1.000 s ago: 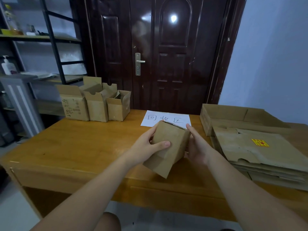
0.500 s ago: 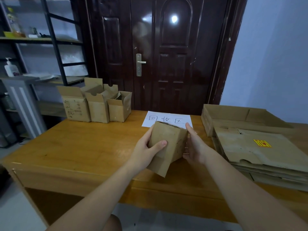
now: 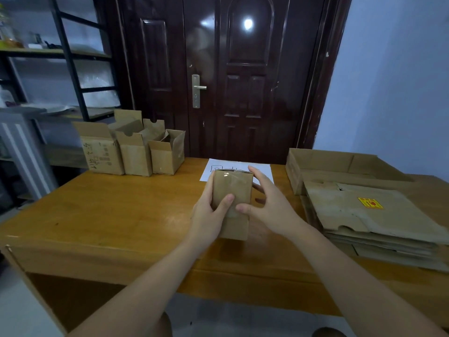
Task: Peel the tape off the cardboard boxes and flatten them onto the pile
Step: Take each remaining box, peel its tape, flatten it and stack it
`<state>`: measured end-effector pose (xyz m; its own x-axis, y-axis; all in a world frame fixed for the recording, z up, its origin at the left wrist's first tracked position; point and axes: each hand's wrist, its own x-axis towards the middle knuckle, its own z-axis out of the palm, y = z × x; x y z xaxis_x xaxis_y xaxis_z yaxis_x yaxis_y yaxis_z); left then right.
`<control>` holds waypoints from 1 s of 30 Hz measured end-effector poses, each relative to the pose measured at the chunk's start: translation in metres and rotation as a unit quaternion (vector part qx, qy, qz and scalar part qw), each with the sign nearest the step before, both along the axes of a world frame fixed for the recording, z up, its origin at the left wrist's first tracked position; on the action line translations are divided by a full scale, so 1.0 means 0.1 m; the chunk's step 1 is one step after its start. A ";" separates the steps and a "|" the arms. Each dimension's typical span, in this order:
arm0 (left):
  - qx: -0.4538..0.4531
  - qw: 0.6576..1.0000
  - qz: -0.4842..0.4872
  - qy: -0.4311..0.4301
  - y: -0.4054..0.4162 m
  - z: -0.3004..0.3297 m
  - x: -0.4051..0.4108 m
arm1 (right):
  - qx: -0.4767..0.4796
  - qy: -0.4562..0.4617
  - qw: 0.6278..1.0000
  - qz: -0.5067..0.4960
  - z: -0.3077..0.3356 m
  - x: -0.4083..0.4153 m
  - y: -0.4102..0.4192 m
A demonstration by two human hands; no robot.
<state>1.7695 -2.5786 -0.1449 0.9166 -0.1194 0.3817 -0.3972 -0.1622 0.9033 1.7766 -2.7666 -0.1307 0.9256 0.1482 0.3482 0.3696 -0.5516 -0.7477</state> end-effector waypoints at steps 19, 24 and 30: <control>0.123 0.989 -0.078 0.024 0.27 -0.14 -0.09 | -0.221 0.004 0.975 -0.004 -0.09 -0.24 -0.08; 0.294 0.946 -0.135 -0.014 0.41 -0.07 -0.06 | -0.171 0.023 0.985 0.019 -0.09 -0.28 -0.05; 0.296 0.951 -0.061 -0.070 0.31 -0.10 -0.11 | -0.165 0.021 0.985 0.047 -0.02 -0.30 0.01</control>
